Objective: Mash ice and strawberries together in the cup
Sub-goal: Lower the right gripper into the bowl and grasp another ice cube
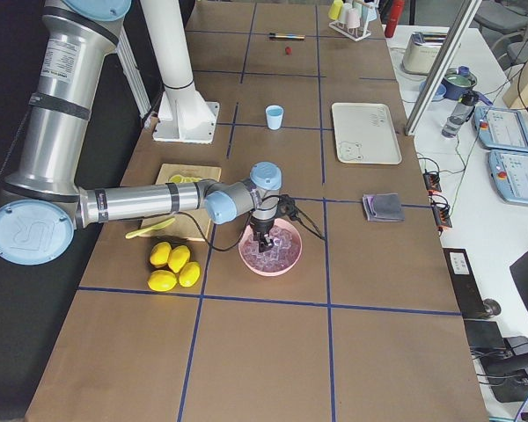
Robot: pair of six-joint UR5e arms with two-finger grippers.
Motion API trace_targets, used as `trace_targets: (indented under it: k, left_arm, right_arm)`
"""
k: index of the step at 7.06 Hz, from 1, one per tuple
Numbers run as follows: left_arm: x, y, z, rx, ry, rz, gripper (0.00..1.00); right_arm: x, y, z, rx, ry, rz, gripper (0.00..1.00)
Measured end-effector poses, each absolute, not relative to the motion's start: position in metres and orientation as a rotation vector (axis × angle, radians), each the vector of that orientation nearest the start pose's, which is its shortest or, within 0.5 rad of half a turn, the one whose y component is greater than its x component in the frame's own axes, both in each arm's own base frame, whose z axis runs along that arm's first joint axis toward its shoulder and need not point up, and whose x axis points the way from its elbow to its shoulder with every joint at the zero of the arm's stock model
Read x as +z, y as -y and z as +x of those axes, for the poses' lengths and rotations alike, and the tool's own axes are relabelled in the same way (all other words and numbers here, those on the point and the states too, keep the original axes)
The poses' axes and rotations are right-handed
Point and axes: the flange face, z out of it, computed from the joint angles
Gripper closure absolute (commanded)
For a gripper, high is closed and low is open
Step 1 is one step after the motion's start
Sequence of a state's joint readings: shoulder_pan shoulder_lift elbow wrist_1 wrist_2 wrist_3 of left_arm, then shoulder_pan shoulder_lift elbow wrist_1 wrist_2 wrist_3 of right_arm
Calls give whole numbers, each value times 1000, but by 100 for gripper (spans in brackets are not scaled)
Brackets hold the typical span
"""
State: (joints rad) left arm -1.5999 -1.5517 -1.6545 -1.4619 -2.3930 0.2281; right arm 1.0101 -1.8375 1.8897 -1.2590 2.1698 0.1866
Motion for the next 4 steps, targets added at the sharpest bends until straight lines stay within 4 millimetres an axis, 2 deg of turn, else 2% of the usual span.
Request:
trace_targets:
  k: [2, 4]
  left_arm:
    - [634, 478, -74, 168, -822, 63, 0]
    - [634, 478, -74, 169, -822, 64, 0]
  right_arm:
    - [592, 383, -142, -475, 687, 130, 100]
    - [575, 387, -121, -435, 718, 144, 100]
